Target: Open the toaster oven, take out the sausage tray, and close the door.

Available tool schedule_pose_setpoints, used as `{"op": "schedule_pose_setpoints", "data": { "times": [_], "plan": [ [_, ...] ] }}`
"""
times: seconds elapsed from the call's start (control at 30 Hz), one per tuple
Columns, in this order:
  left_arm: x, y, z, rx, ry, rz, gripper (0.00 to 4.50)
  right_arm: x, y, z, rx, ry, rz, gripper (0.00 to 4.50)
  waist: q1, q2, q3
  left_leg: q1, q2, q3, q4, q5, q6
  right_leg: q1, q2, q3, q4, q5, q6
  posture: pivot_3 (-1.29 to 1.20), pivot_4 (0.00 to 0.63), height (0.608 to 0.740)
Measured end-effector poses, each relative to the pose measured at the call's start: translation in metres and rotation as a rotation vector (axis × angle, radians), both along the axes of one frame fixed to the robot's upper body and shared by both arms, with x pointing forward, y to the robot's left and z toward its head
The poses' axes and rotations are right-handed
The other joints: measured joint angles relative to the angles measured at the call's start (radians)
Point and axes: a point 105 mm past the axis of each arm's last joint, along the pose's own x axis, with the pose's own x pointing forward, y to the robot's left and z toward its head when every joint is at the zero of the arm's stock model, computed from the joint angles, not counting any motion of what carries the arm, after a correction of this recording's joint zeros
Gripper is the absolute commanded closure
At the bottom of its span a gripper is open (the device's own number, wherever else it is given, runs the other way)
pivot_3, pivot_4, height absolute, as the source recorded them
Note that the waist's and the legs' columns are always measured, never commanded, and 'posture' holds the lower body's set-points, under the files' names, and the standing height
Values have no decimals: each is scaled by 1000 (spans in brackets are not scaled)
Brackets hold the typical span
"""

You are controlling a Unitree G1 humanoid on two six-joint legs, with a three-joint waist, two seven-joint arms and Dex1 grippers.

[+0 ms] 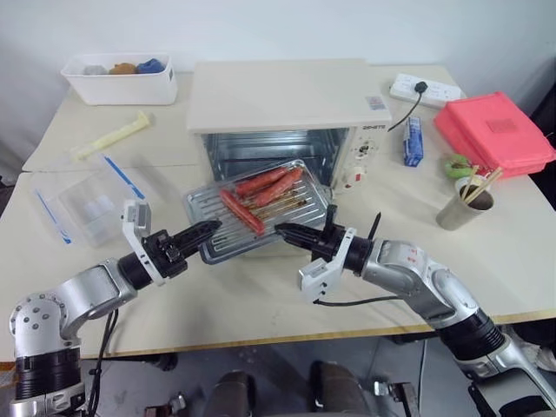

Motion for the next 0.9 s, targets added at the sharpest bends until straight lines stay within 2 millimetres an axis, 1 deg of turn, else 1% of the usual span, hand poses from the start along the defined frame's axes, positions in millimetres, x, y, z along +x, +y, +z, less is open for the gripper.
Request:
{"op": "schedule_pose_setpoints", "data": {
  "times": [0.07, 0.27, 0.3, 0.37, 0.43, 0.53, 0.57, 0.6, 0.67, 0.73, 0.77, 0.83, 0.9],
  "plan": [
    [-3, -1, -3, -7, 16, 9, 4491, -1, 0, -3, -10, 12, 7, 4500, 0, 0, 0, 0, 0, 0, 0, 0, 0, 0, 0, 0, 0, 0, 0, 0, 150, 740],
    [-7, -5, -10, -32, 39, 29, 4491, -2, -3, -6, -19, 64, 24, 4500, 2, 0, 0, 0, 0, 1, 0, 0, 0, 1, 0, 1, -2, 0, 0, 0, 150, 740],
    [-8, -5, -11, -38, 41, 30, 4500, -2, -4, -6, -14, 86, 29, 3892, 2, 0, 0, 0, 0, 1, 0, 0, 0, 1, 0, 1, -2, 0, 0, 0, 150, 740],
    [-9, -11, -11, -90, 35, 28, 4500, -7, -5, -7, 29, 174, 53, 3334, 3, 0, 0, 0, 0, 1, 0, 0, 0, 1, 0, 0, -3, 0, 0, 0, 150, 740],
    [-12, -10, -15, -117, 46, 43, 4500, -10, -6, -8, 56, 255, 70, 2658, 2, 0, 0, 0, 0, 1, 0, 0, 0, 1, 0, 0, -3, 0, 0, 0, 150, 740],
    [-18, 5, -21, -143, 57, 107, 4500, -9, -22, -10, 65, 350, 55, 1613, 0, 0, 0, 0, 0, 1, 0, 0, 0, 1, 1, 0, -3, 0, 0, 0, 150, 740],
    [-22, 11, -21, -160, 51, 125, 4500, -9, -29, -8, 83, 387, 51, 1316, 0, 0, 0, 0, 0, 1, 0, 0, 0, 1, 1, 1, -3, 0, 0, 0, 150, 740],
    [-26, 18, -22, -176, 44, 143, 4500, -9, -36, -8, 96, 423, 49, 920, 0, 0, 0, 0, 0, 1, 0, 0, 0, 1, 1, 1, -3, 0, 0, 0, 150, 740],
    [-33, 27, -24, -191, 39, 166, 4500, -11, -44, -7, 120, 489, 56, 311, 2, 0, 0, 0, 0, 1, 0, 0, 1, 2, 1, 1, -4, 0, -1, 0, 150, 740],
    [-42, 34, -28, -211, 43, 191, 4500, -12, -51, -7, 158, 556, 66, 311, 3, 0, 0, 0, 0, 2, 0, 0, 1, 2, 0, 1, -5, 0, -1, 0, 150, 740],
    [-50, 40, -32, -229, 51, 215, 4500, -11, -59, -8, 177, 592, 58, 311, 3, 0, 0, 0, 0, 3, 0, -1, 2, 2, 0, 2, -5, 0, -1, 0, 150, 740],
    [-65, 50, -43, -270, 81, 274, 4500, -1, -82, -8, 240, 656, -12, 311, 3, 0, 0, 0, 0, 3, 0, -2, 4, 3, 0, 3, -7, 0, -1, 0, 150, 740],
    [-77, 55, -51, -308, 98, 343, 4500, 14, -106, -6, 334, 719, -111, 311, 4, 0, 0, 0, 2, 4, 0, -2, 4, 3, -1, 3, -9, 0, -1, 0, 150, 740]
  ]
}}
